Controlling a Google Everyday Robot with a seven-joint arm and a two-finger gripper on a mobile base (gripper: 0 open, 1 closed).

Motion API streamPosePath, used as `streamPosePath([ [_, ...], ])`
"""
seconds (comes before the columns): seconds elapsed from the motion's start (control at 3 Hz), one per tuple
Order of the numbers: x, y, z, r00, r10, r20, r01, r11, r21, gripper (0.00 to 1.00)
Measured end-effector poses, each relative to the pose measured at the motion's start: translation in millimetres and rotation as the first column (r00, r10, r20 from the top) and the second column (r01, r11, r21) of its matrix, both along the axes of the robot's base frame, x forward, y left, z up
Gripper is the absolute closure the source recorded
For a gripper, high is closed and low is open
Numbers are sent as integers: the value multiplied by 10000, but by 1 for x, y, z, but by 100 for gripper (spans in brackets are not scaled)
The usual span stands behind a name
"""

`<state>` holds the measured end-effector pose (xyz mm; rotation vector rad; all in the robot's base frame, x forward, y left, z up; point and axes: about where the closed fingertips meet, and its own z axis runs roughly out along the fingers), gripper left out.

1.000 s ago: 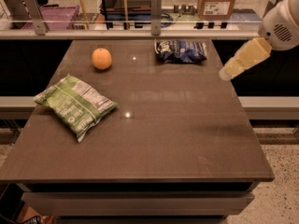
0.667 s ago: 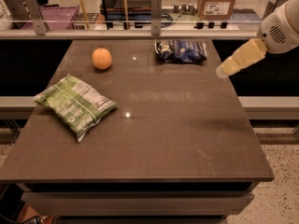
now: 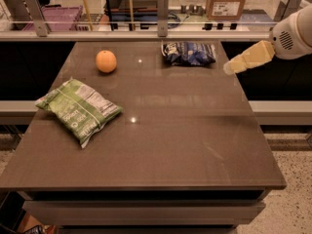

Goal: Pick blue chip bag

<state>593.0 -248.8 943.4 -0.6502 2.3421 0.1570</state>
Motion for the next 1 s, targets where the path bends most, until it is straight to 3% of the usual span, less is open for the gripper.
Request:
streamPosePath([
  [0.33,14,-5,1,9957,-212,900,197,9997,174,0],
  [0.67,30,-6,4,9826,-233,1844,183,9994,288,0],
  [1.0,31,-5,5,9821,-211,1873,157,9994,301,0],
])
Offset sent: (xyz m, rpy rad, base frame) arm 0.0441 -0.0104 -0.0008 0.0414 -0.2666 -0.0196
